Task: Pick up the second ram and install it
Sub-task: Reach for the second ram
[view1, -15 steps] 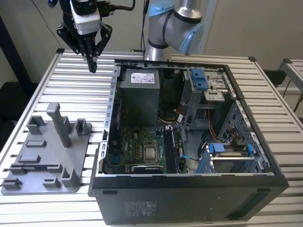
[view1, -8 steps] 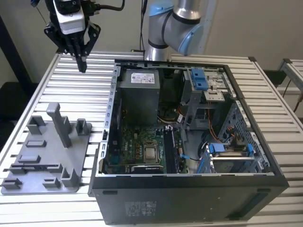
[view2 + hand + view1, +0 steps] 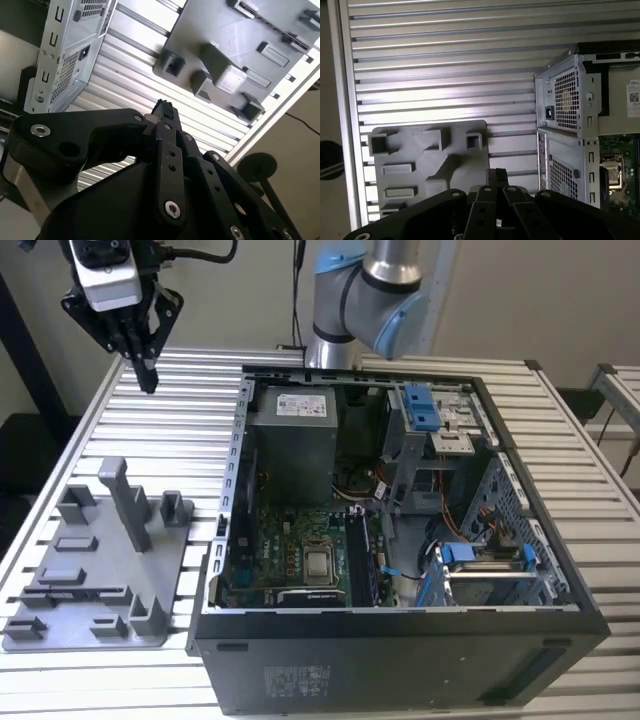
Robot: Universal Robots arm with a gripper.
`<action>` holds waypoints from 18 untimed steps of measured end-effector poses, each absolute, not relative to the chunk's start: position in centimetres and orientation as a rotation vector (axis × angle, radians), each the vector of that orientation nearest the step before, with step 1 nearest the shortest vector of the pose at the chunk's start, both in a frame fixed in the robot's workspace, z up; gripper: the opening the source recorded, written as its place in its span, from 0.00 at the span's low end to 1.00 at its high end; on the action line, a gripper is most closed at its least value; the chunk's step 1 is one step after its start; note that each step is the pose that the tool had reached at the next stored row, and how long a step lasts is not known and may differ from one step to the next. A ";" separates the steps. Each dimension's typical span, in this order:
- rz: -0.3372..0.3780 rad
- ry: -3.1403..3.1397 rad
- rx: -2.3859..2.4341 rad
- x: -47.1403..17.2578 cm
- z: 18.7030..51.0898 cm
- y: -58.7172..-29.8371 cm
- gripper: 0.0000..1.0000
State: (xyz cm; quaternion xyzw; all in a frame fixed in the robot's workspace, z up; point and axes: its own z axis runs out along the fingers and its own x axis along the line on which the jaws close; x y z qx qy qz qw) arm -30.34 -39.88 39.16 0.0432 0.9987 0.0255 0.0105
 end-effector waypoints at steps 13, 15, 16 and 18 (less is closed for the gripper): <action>0.081 3.117 0.137 -35.8 39.0 -39.9 0.11; 0.081 3.117 0.137 -36.8 39.0 -39.9 0.11; 0.081 3.117 0.137 -37.2 39.0 -39.9 0.11; 0.081 3.116 0.137 -38.1 38.9 -39.9 0.11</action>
